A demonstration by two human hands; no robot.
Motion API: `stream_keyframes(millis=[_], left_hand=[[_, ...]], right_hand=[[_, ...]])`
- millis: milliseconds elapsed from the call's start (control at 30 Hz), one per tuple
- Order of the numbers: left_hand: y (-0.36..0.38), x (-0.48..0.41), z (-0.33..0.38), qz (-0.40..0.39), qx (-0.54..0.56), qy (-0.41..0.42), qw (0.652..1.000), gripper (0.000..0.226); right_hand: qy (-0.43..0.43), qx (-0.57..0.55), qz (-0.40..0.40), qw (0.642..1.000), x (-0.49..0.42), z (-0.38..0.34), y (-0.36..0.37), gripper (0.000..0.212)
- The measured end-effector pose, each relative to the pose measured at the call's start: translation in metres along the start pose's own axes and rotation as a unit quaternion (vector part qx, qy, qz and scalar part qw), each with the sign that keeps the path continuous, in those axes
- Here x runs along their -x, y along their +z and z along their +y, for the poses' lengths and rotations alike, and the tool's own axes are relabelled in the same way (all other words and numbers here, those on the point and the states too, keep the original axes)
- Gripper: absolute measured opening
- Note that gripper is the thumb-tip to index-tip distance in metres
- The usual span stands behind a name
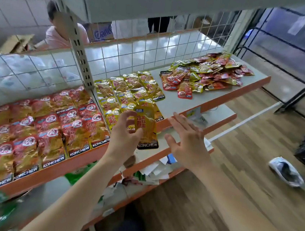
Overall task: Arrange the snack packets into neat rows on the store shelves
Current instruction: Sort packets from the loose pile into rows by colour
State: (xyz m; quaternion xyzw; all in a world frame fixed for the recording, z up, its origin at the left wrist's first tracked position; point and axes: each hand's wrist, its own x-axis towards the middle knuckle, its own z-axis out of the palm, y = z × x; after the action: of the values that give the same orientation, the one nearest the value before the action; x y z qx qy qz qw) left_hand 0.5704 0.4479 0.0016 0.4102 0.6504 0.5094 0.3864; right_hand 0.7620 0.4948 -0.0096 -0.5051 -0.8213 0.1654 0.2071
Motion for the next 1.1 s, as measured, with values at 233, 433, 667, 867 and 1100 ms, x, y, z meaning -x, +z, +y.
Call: stream_keyframes(millis=[233, 433, 667, 867, 1100], left_hand=[[0.024, -0.066, 0.001, -0.02, 0.027, -0.031, 0.999, 0.048], [0.045, -0.103, 0.008, 0.009, -0.07, 0.008, 0.997, 0.054], [0.087, -0.134, 0.003, 0.072, -0.145, 0.046, 0.986, 0.052], [0.124, -0.146, -0.013, 0.121, -0.275, 0.085, 0.95, 0.046], [0.132, -0.147, -0.031, 0.2, -0.466, 0.059, 0.86, 0.025]], right_hand=[[0.004, 0.035, -0.025, 0.999, -0.064, 0.025, 0.002, 0.053], [0.004, 0.045, -0.051, 0.998, -0.104, 0.042, 0.003, 0.054], [-0.035, 0.04, -0.079, 0.995, -0.145, 0.074, 0.003, 0.053], [-0.112, 0.039, -0.14, 0.983, -0.181, 0.109, -0.002, 0.053], [-0.184, 0.022, -0.176, 0.967, -0.209, 0.132, 0.006, 0.053]])
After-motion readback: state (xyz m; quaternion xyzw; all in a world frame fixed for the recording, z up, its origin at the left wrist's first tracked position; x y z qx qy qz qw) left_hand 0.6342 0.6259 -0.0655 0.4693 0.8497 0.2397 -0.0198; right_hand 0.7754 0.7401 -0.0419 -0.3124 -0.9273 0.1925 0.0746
